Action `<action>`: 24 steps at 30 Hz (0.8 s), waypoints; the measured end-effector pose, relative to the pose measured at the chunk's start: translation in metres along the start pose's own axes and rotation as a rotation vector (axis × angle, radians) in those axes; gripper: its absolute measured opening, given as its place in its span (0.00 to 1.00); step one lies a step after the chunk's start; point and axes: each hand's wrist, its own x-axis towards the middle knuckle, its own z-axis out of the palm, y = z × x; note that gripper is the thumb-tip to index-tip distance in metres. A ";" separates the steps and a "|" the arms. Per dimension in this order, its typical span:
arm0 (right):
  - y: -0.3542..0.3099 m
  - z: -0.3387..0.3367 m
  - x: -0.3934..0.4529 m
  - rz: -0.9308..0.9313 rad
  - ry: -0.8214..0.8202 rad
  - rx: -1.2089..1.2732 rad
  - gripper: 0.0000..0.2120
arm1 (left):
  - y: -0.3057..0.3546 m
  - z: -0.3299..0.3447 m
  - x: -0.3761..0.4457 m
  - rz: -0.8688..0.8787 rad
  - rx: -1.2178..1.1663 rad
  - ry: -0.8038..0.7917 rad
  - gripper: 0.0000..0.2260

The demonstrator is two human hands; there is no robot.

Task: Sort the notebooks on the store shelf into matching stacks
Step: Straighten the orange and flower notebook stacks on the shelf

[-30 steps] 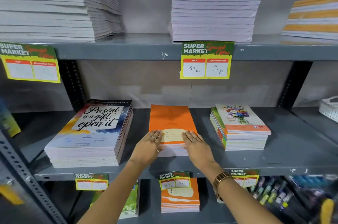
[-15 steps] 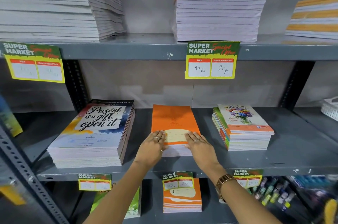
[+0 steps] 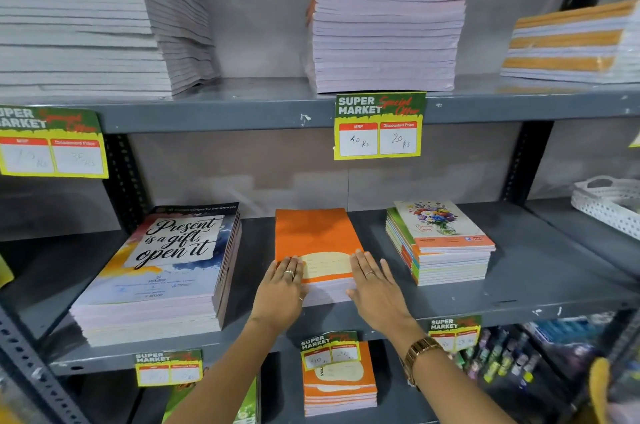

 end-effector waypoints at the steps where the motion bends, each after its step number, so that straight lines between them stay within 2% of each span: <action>1: 0.003 0.001 -0.003 0.026 0.045 0.014 0.31 | 0.001 0.002 -0.002 0.012 0.017 0.013 0.34; 3: 0.014 0.002 -0.010 0.072 0.140 0.043 0.32 | 0.006 0.000 -0.004 0.005 0.013 0.017 0.48; 4: 0.021 0.000 -0.012 0.092 0.177 0.034 0.31 | 0.008 -0.004 -0.004 -0.003 0.038 0.023 0.49; 8: 0.058 -0.020 -0.013 0.179 0.179 -0.066 0.27 | 0.024 -0.010 0.007 0.009 -0.009 0.014 0.36; 10: 0.081 -0.028 -0.012 0.220 0.107 -0.094 0.28 | 0.036 -0.011 0.018 0.042 -0.014 0.006 0.35; 15: 0.146 -0.036 -0.014 0.243 0.131 -0.123 0.29 | 0.077 -0.020 0.046 0.050 -0.008 0.062 0.35; 18: 0.179 -0.042 -0.017 0.255 0.161 -0.075 0.38 | 0.106 -0.022 0.065 0.069 -0.051 0.055 0.36; 20: 0.201 -0.043 -0.016 0.250 0.128 -0.044 0.43 | 0.125 -0.020 0.077 0.098 -0.077 0.062 0.33; 22: 0.213 -0.046 -0.012 0.249 0.120 -0.011 0.42 | 0.141 -0.021 0.087 0.113 -0.072 0.061 0.30; 24: 0.224 -0.049 -0.007 0.262 0.069 -0.008 0.34 | 0.155 -0.022 0.098 0.126 -0.104 0.074 0.33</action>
